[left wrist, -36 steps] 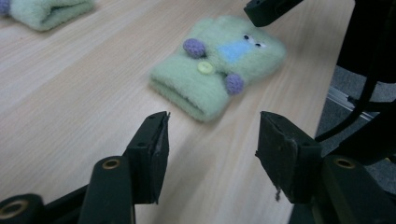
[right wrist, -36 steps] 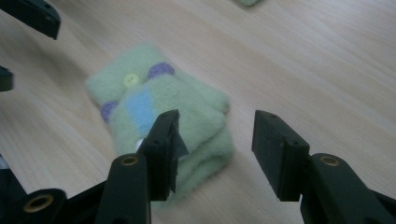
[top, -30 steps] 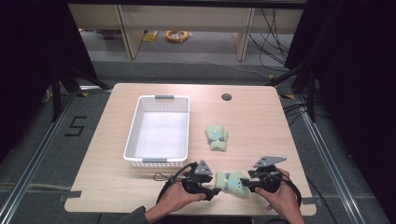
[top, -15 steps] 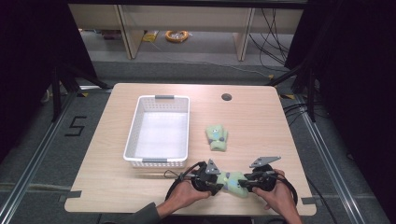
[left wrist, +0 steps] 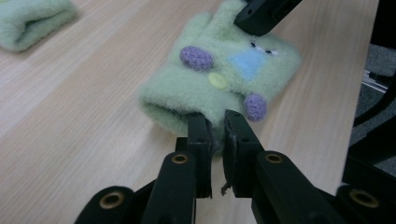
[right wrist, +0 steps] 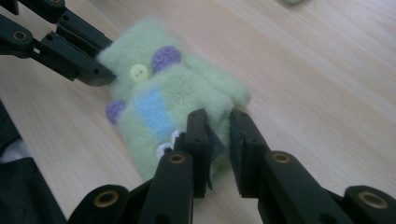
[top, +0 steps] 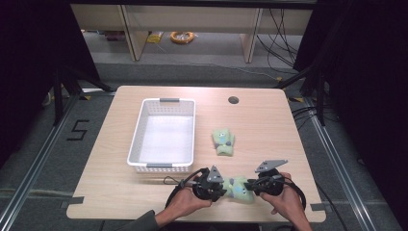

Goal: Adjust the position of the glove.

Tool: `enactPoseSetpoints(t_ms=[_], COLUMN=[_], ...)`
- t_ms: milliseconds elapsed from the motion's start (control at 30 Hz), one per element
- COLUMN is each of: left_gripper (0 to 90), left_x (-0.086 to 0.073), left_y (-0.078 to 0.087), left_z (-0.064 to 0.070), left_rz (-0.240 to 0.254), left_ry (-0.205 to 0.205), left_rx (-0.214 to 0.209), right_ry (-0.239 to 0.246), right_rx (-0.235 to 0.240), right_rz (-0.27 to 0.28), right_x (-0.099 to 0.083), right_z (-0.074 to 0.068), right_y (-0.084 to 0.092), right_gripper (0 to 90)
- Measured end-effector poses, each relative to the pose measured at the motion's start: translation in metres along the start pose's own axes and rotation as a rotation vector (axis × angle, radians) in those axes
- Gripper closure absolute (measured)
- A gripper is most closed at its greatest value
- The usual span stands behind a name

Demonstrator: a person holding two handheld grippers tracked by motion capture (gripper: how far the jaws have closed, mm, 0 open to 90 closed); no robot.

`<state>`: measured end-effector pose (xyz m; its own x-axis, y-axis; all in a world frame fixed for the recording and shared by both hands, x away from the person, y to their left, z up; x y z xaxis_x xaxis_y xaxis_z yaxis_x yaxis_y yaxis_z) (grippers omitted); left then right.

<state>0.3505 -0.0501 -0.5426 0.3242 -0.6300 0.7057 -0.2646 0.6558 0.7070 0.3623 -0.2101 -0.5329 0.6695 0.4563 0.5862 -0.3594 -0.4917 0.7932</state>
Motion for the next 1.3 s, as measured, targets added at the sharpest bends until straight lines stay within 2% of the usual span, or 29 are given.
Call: enactPoseSetpoints(t_ms=[33,67,100,133,167,233,300,333,367,467,500,600,633,700,733,800,867,933,1000,1033,1067,1133,1167,1200,1233,1267,1300], left_gripper=[81.6,81.6,81.6,81.5,81.5,81.5,81.3,81.3,81.3,81.0,81.0,80.4,79.9,78.8,78.7,78.3,73.4,68.9,58.3,52.4,47.6,39.4,36.5,36.5,34.8,34.8,34.8], left_x=[-0.002,-0.006,-0.006,-0.011,-0.011,-0.022,-0.029,-0.032,-0.034,-0.040,-0.042,-0.047,-0.047,-0.049,-0.048,-0.049,-0.050,-0.051,-0.050,-0.048,-0.048,-0.046,-0.046,-0.045,-0.045,-0.046,-0.046], left_y=[0.004,0.010,0.010,0.018,0.018,0.027,0.032,0.034,0.035,0.037,0.037,0.032,0.032,0.031,0.031,0.031,0.030,0.030,0.032,0.035,0.037,0.044,0.044,0.048,0.055,0.058,0.058], left_z=[-0.001,-0.001,-0.001,-0.002,-0.002,-0.003,-0.005,-0.006,-0.006,-0.009,-0.010,-0.007,-0.007,-0.006,-0.007,-0.007,-0.006,-0.006,-0.006,-0.006,-0.006,-0.006,-0.006,-0.007,-0.009,-0.009,-0.009], left_rz=[-0.004,0.010,0.010,0.014,0.014,0.007,0.003,0.001,0.003,-0.001,-0.005,-0.013,-0.013,-0.022,-0.024,-0.026,-0.026,-0.031,-0.038,-0.023,-0.020,0.002,0.002,0.016,0.033,0.044,0.044], left_ry=[-0.008,0.023,0.023,0.025,0.025,0.033,0.041,0.040,0.057,0.050,0.055,0.061,0.061,0.054,0.045,0.051,0.063,0.069,0.090,0.085,0.101,0.114,0.114,0.121,0.124,0.143,0.143], left_rx=[-0.006,-0.008,-0.008,-0.004,-0.004,0.003,0.010,0.010,0.010,0.013,0.022,0.015,0.015,0.017,0.014,0.014,0.010,0.006,0.002,0.012,0.028,0.037,0.037,0.040,0.055,0.052,0.052], right_ry=[0.011,0.002,0.026,0.009,0.009,0.027,0.064,0.061,0.061,0.066,0.060,0.068,0.069,0.062,0.078,0.084,0.064,0.063,0.059,0.054,0.054,0.067,0.067,0.082,0.122,0.128,0.128], right_rx=[0.006,0.022,0.027,0.041,0.041,0.061,0.064,0.071,0.074,0.085,0.073,0.080,0.079,0.063,0.064,0.068,0.067,0.067,0.078,0.074,0.077,0.077,0.077,0.062,0.039,0.024,0.024], right_rz=[0.004,0.016,0.013,0.008,0.008,0.011,0.006,-0.005,-0.004,-0.020,-0.035,-0.029,-0.052,-0.053,-0.057,-0.052,-0.064,-0.055,-0.052,-0.042,-0.037,-0.001,-0.001,0.013,0.058,0.067,0.067], right_x=[0.001,0.006,0.008,0.010,0.010,0.015,0.018,0.019,0.020,0.021,0.021,0.020,0.018,0.016,0.015,0.015,0.013,0.014,0.015,0.017,0.019,0.027,0.027,0.033,0.047,0.054,0.054], right_z=[-0.001,-0.008,-0.010,-0.015,-0.015,-0.028,-0.034,-0.038,-0.041,-0.046,-0.046,-0.049,-0.049,-0.049,-0.048,-0.048,-0.047,-0.046,-0.043,-0.042,-0.041,-0.037,-0.037,-0.034,-0.025,-0.020,-0.020], right_y=[0.000,0.001,0.001,0.001,0.001,-0.004,-0.009,-0.011,-0.014,-0.020,-0.021,-0.026,-0.025,-0.028,-0.028,-0.029,-0.029,-0.030,-0.029,-0.027,-0.023,-0.016,-0.016,-0.013,-0.009,-0.008,-0.008], right_gripper=[79.3,79.3,79.3,79.3,79.3,79.0,78.9,78.9,78.9,78.7,78.7,78.4,78.2,77.9,77.7,77.2,74.0,69.2,60.3,58.2,55.9,53.2,53.2,52.5,52.4,52.1,52.1])
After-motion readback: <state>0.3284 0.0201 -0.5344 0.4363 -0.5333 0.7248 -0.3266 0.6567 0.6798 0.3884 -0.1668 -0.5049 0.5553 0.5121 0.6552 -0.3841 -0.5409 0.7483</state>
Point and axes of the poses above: each handheld gripper's, and its own axes: y roughly backward along the jaws, x roughly out of its top, z roughly to its right, the point moved 7 cm from there along -y, roughly forward along the jaws, and after that the axes turned 5 degrees about -y, right-handed, at the moved point
